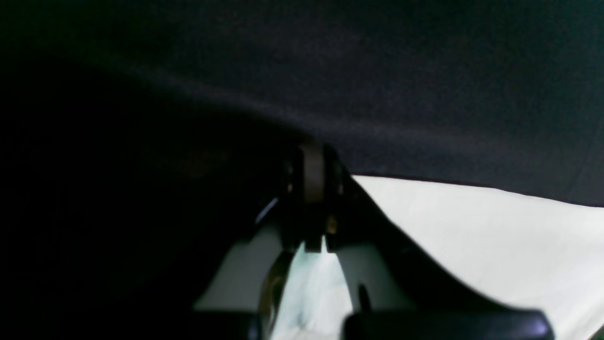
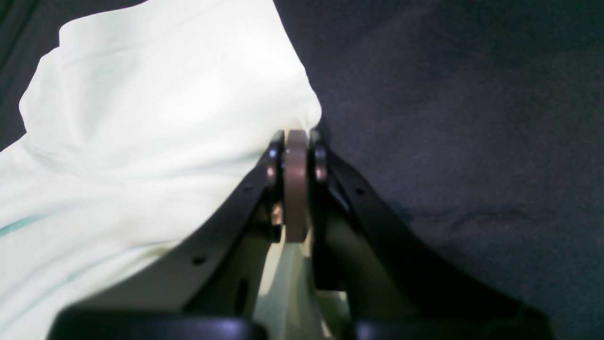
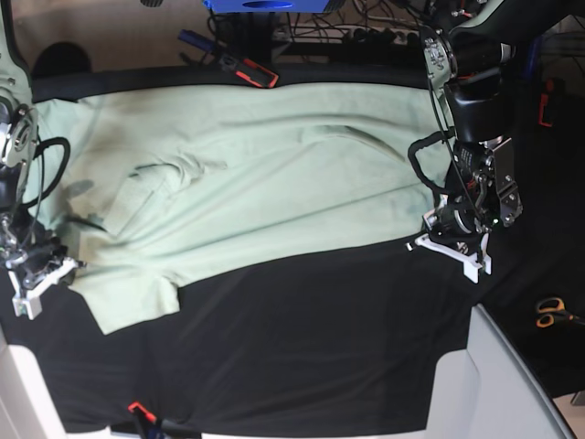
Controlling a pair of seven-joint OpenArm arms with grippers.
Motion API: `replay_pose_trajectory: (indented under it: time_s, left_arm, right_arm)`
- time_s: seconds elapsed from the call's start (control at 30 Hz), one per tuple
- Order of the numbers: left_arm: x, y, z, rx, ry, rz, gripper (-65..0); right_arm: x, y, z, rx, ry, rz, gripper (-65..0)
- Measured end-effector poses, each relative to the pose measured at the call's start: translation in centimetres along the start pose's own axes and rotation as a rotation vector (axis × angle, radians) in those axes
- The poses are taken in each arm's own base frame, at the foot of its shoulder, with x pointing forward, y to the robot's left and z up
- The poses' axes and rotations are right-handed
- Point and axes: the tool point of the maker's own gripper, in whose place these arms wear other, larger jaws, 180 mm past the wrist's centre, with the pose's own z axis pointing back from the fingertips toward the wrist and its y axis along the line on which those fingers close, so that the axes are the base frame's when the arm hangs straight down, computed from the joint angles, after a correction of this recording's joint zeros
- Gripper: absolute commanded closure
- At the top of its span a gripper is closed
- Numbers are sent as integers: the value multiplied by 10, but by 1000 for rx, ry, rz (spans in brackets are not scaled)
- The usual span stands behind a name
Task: Fold the T-shirt properly
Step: 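Pull the held hem up and over toward the collar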
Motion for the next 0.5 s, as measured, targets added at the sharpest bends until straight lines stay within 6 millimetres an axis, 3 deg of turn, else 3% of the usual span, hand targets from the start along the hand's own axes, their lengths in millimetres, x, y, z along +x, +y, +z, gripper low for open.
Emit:
replay_pose_trajectory:
  time_s: [0.3,0.5]
  left_arm:
    - [0,-11,8,-13,58,-18,0]
    - [30,-19,25,-21,-8,-49,0]
  right_arm:
    - [0,0,0,0,0,0,0]
    - [0,0,0,0,1,0,0]
